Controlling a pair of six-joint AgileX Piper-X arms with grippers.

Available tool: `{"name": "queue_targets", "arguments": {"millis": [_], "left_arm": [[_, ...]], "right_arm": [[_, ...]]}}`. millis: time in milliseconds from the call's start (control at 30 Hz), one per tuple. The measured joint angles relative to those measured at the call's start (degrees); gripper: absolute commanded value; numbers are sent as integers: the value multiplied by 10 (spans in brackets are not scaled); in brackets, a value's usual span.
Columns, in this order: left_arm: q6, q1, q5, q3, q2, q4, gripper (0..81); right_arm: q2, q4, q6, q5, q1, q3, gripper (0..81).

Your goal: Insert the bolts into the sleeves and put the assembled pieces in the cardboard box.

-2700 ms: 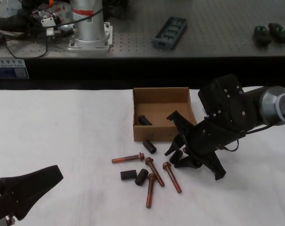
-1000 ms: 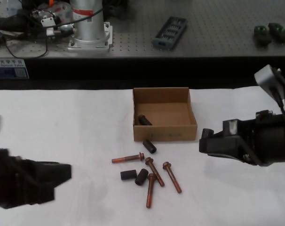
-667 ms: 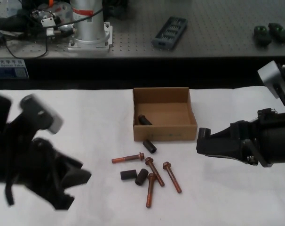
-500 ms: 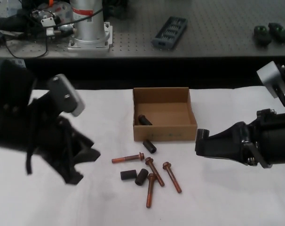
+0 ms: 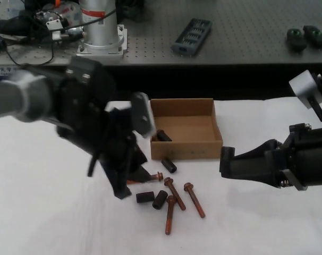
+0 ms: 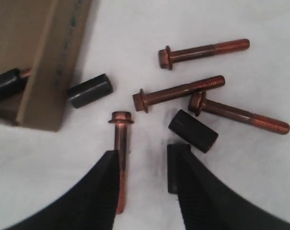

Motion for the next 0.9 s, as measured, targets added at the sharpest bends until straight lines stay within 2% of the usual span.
{"name": "queue_targets", "arguments": {"millis": [100, 233, 433, 900], "left_arm": [[33, -22, -33, -8, 18, 2, 295], [59, -31, -52, -10, 34, 3, 293], [93, -29, -82, -9, 38, 3, 293], [100, -18, -89, -20, 76, -47, 293]], "right_arm": [[0, 0, 0, -7, 0, 0, 15], [0, 0, 0, -16, 0, 0, 15], [0, 0, -1, -29, 0, 0, 15], [0, 0, 1, -41, 0, 0, 15]]}}
